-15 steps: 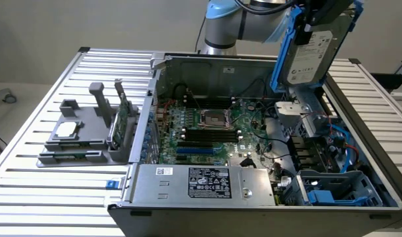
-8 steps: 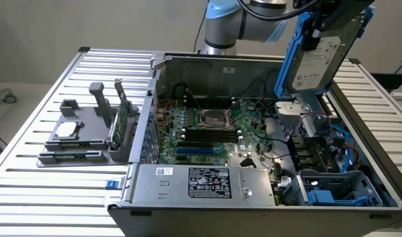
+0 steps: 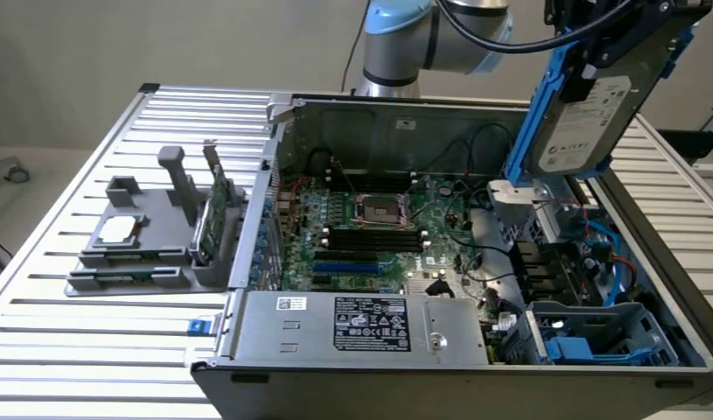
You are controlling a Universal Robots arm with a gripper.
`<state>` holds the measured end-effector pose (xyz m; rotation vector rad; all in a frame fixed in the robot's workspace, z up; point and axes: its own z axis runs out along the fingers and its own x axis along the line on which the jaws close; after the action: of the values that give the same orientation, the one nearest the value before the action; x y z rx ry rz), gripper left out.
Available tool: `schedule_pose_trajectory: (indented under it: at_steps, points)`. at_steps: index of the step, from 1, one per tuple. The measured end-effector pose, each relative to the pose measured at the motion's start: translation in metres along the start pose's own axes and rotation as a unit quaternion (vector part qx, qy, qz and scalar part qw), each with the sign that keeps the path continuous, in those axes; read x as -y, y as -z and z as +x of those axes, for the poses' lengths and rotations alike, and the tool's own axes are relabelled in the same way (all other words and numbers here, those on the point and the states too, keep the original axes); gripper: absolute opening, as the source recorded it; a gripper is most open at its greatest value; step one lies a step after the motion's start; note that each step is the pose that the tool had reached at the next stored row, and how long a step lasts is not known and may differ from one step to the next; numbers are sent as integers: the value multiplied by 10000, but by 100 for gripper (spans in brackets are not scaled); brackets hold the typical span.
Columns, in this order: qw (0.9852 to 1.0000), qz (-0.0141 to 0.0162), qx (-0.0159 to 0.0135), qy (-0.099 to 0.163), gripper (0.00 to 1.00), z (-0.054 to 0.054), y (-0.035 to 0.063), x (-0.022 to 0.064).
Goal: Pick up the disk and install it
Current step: 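Pick up the disk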
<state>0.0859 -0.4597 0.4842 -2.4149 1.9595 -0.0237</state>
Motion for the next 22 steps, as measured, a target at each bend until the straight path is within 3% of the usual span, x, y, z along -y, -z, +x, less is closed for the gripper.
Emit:
schedule_pose_trajectory:
  at_steps: [6, 22]
  points:
    - [10000, -15, 3, -1, 33, 166, -1, 62]
    - [9999, -36, 5, -99, 33, 524, 4, 28]
